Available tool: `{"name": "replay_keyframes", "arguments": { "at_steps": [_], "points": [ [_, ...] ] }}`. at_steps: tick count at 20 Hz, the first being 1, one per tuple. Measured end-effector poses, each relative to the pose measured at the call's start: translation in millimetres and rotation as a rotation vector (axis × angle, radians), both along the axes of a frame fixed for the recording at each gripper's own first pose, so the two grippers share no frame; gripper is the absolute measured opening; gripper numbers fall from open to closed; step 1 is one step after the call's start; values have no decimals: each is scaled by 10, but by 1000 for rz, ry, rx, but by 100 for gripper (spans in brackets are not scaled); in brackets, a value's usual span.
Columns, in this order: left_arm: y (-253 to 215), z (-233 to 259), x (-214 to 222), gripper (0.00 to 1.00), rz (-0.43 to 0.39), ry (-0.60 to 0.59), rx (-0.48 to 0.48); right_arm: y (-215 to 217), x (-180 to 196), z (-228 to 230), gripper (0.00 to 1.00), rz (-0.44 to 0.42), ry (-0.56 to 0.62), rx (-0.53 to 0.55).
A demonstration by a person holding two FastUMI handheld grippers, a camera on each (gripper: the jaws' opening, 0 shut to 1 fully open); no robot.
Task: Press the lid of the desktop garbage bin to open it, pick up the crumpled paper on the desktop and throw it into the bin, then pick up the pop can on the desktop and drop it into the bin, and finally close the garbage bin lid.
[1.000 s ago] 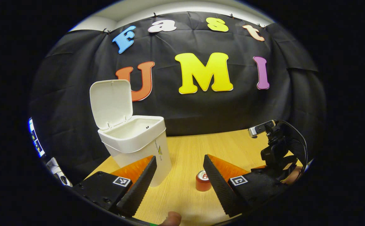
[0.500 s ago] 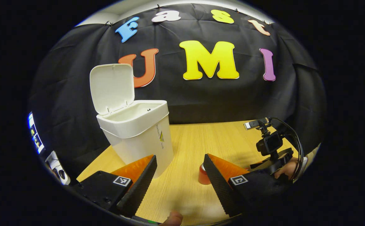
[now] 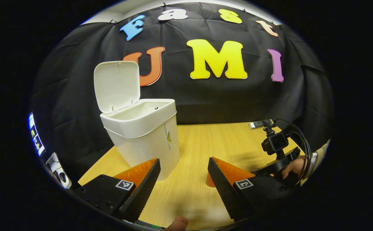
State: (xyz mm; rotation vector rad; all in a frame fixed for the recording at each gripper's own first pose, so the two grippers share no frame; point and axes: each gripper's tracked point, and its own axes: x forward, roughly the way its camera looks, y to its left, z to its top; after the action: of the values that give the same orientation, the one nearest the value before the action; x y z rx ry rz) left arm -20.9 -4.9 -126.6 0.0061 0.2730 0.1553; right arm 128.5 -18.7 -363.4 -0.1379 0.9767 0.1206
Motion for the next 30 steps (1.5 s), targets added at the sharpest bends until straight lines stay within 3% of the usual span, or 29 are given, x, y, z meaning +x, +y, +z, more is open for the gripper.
{"name": "replay_keyframes", "arguments": {
  "at_steps": [3, 5, 12, 13, 16, 19, 25, 30],
  "points": [
    [60, 43, -14, 98, 0, -8, 14, 13, -24, 88, 54, -14, 8, 6],
    [116, 47, -44, 98, 5, -9, 20, 43, -76, 18, 31, -50, 20, 14],
    [292, 65, -155, 98, 11, -11, 25, 14, -180, 107, 33, -89, -5, 67],
    [323, 72, -169, 98, 13, -16, 17, 9, -211, 130, 17, -103, -1, 80],
    [406, 104, -162, 98, 13, -32, 1, -37, -199, 289, 17, -127, -37, 72],
    [504, 119, -143, 98, -3, -55, 2, -20, -182, 878, 17, -129, -133, 81],
    [642, 90, -152, 98, -57, -81, -13, 483, 98, 2275, 16, -89, -351, 182],
    [790, 56, -194, 98, -108, -100, -21, 1289, 351, 3261, 16, 49, -552, 167]
  ]
}}
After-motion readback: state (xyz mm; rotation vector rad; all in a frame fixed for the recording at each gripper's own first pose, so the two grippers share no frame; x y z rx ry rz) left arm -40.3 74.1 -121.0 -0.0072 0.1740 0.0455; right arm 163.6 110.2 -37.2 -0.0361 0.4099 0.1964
